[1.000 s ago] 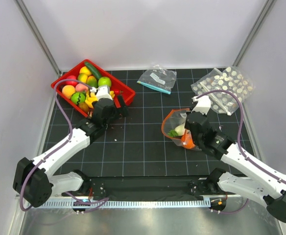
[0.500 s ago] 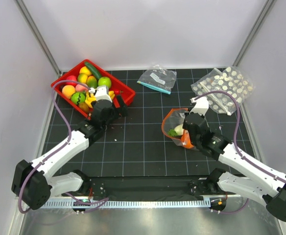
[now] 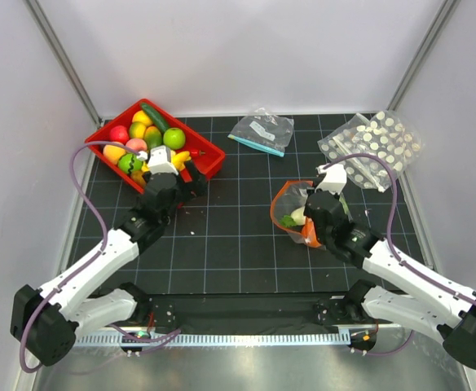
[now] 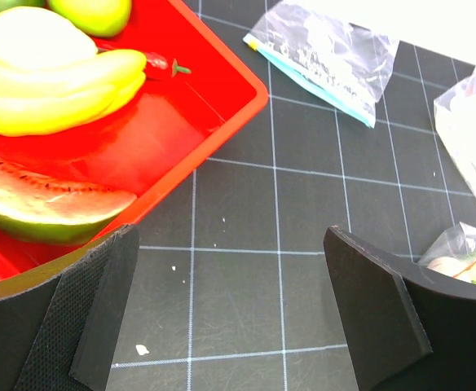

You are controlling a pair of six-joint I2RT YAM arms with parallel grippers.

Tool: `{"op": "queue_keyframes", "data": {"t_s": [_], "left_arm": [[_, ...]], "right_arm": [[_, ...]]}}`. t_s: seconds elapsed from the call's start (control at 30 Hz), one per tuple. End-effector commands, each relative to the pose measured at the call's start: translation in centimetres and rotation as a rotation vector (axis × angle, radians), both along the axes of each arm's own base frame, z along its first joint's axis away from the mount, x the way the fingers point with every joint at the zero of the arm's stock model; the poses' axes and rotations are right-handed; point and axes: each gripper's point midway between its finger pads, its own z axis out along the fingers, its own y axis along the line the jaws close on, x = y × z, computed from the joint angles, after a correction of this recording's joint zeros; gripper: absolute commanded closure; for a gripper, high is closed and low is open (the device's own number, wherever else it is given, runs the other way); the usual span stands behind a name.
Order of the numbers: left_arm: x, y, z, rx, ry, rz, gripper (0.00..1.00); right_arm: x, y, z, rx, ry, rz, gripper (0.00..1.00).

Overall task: Place the food in the zip-top bag and seal the zipper
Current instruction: Pick up the fake fruit from the bin.

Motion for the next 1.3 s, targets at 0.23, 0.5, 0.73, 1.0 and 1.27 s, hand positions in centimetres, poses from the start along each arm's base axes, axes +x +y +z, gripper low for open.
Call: {"op": "queue_keyframes", "data": {"t_s": [0.23,0.5,0.73,1.0,1.27], "left_arm": [[0.8,1.8,2.2,0.012,-0.045,0.116,0.0],[0.9,4.0,2.0,0.066,-0.038,0.22,0.0],[2.4,6.5,0.9,0.149,0.014,0.321,0.0],[6.6,6.2,-3.7,0.159,0.243,0.284,0.01],[10.4,8.7,-7.1,-0.028,0.391,0.367,0.03]], "right_arm": [[0.3,-0.4,0.1,0.02,-0.035,-0.044,0.99],[1.0,0.2,-0.1,0.006,-0.028,-0.04,0.99],[0.7,-0.1,-0.8,0.01,-0.031,-0.042,0.99],[0.7,0.0,-0.6,0.021,-0.037,-0.035,0.99],[0.3,0.0,-0.6,0.035,-0.039,-0.019,0.99]]}}
